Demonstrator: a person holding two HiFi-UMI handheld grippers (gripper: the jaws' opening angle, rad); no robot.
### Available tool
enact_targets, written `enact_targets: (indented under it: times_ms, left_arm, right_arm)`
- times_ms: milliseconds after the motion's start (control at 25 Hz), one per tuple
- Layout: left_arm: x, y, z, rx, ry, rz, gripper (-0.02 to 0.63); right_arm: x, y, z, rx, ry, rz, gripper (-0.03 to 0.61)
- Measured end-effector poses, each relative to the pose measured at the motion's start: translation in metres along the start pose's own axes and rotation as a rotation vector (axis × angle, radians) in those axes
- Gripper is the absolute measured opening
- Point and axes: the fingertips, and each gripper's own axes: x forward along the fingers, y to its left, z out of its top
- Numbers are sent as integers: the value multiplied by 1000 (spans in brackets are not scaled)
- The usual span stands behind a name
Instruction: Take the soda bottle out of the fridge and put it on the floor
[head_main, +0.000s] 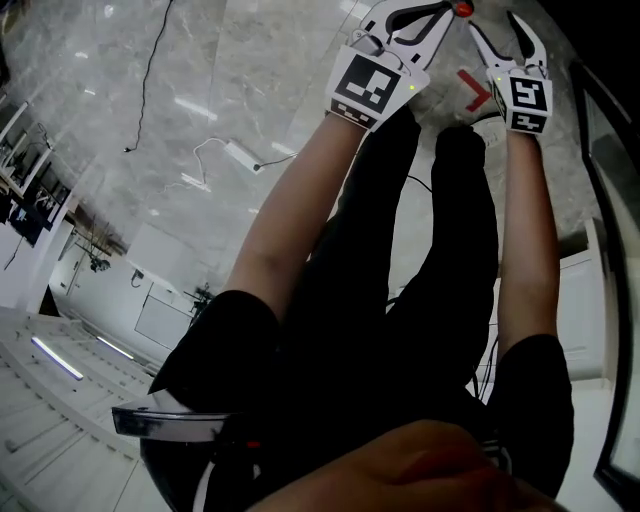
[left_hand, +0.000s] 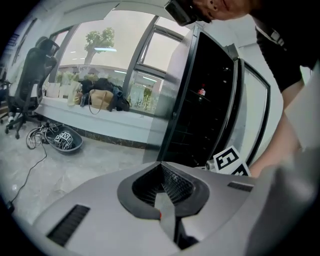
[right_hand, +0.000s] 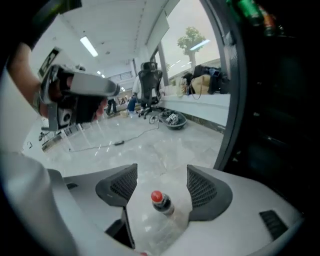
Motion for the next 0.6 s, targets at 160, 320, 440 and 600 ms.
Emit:
enact_targets:
  times_ms: [160,320,440,600]
  left_arm:
    - [-25,-36,65,23,-43,-26,-5]
    - [-39,-79,126,56,-74,-84,-5]
    - [-57,-119,168,72,-102,-143,-5]
    - [-81,-177,221,113,-128,-242,-5]
  right_arm:
    - [-87,0,76,65,-142,-19,306]
    - [-172,0,143,30,-256,-64,203]
    - [-235,11,187,27,-334,-62,61]
    - [-319,24,237,35,-413,-88,12]
